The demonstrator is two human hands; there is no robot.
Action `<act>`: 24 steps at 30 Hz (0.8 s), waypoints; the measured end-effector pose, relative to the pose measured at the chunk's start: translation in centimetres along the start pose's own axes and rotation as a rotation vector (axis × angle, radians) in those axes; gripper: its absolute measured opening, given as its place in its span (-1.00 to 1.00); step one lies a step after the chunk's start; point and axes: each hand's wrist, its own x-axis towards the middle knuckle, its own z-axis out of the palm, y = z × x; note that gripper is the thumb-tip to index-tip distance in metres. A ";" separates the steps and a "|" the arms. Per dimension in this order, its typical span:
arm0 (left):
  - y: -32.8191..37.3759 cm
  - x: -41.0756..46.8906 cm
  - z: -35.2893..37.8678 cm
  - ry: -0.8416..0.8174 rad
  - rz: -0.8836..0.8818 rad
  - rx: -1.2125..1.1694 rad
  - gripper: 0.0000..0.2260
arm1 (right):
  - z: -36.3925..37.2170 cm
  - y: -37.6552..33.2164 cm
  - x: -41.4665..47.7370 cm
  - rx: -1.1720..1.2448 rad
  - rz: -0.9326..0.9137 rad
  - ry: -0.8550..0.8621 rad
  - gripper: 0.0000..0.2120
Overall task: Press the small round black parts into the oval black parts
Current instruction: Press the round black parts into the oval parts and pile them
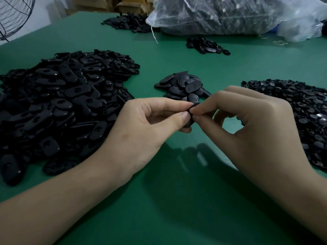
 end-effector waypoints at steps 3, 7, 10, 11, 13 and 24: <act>0.0 0.0 0.0 -0.008 -0.017 -0.012 -0.84 | -0.3 0.4 0.2 -0.046 -0.056 -0.022 -0.95; 0.1 0.0 -0.1 -0.015 -0.046 -0.022 -0.84 | -0.8 0.8 0.6 -0.099 -0.128 -0.065 -0.92; 0.1 0.0 -0.2 -0.044 -0.056 -0.014 -0.83 | -0.9 0.9 0.7 -0.124 -0.161 -0.085 -0.94; 0.1 0.0 -0.2 -0.054 -0.054 -0.011 -0.83 | -0.9 1.0 0.8 -0.119 -0.168 -0.089 -0.94; 0.1 0.0 -0.1 -0.062 -0.051 -0.011 -0.84 | -0.9 1.1 0.8 -0.097 -0.168 -0.096 -0.93; 0.1 0.1 -0.5 0.032 -0.009 -0.078 -0.85 | -0.5 1.0 0.6 0.074 -0.106 -0.148 -0.70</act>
